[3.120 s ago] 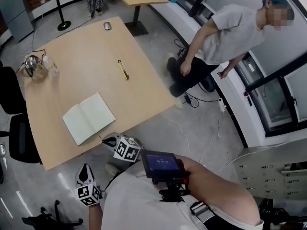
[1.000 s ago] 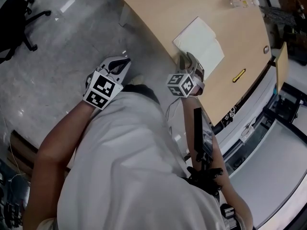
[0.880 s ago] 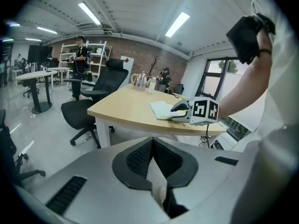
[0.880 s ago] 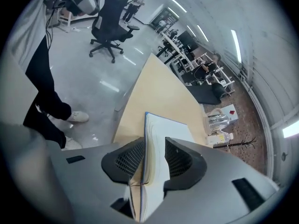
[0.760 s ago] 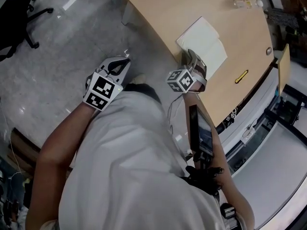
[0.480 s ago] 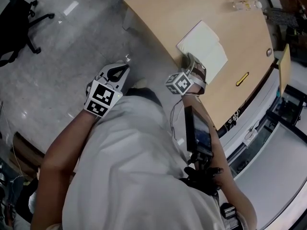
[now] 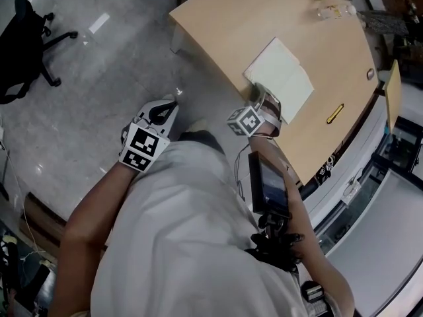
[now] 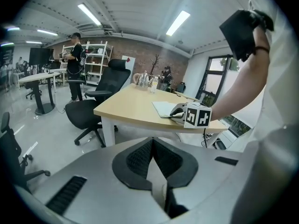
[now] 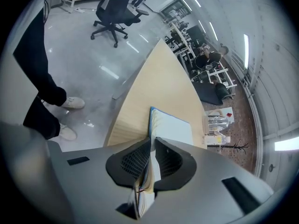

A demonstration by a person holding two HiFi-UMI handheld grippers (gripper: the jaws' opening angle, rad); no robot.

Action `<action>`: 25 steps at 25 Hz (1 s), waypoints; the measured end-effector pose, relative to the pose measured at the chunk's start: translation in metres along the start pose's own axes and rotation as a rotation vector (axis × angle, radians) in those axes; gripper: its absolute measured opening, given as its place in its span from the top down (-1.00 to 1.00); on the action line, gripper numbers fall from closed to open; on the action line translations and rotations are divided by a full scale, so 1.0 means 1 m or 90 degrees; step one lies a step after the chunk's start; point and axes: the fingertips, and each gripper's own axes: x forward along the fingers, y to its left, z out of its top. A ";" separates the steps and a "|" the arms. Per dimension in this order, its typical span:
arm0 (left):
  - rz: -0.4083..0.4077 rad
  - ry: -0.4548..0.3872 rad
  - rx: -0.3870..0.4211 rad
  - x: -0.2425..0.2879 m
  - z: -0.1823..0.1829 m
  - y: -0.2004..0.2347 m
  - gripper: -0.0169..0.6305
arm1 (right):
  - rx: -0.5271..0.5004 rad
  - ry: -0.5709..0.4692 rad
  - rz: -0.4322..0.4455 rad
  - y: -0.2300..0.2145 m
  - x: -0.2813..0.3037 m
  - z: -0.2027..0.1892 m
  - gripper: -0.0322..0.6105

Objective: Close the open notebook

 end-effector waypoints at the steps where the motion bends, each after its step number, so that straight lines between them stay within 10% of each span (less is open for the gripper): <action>1: -0.001 -0.001 0.004 0.001 0.002 0.002 0.93 | 0.011 -0.002 0.002 -0.001 -0.001 0.000 0.76; 25: -0.069 0.009 0.084 0.021 0.034 -0.009 0.93 | 0.362 -0.109 0.055 -0.017 -0.043 -0.002 0.79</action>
